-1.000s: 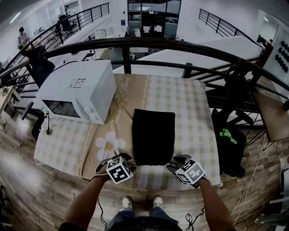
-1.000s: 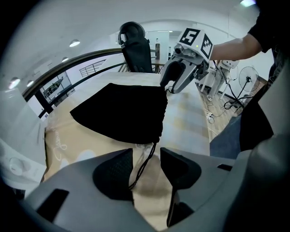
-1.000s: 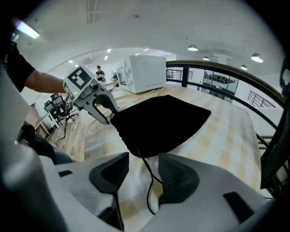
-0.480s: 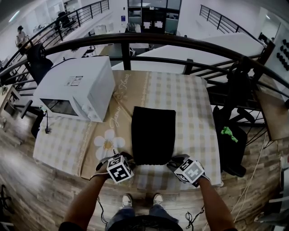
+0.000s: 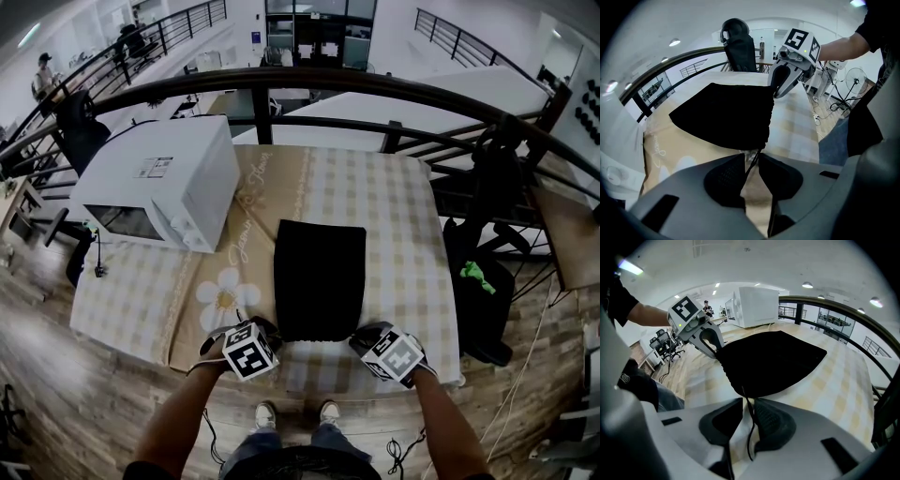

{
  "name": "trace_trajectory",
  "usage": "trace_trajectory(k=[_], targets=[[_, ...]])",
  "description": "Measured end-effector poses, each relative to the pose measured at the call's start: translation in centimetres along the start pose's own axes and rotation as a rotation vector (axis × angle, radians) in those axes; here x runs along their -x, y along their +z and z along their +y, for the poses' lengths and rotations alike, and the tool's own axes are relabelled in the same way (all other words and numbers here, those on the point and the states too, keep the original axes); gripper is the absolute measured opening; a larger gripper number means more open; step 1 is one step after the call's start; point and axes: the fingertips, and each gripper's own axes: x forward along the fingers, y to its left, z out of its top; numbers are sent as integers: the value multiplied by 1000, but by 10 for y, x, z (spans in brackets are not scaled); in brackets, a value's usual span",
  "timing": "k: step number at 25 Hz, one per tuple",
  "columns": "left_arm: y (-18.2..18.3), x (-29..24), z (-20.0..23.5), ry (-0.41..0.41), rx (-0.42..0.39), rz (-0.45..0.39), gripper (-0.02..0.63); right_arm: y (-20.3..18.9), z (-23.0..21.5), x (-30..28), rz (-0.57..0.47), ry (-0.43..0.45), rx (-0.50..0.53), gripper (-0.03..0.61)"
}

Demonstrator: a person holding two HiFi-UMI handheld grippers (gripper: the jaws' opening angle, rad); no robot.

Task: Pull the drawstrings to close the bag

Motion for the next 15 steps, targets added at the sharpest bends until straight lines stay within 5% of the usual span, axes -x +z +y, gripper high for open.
trace_trajectory(k=[15], targets=[[-5, 2, -4, 6, -71, 52, 74, -2, 2, -1, -5, -28, -1, 55]])
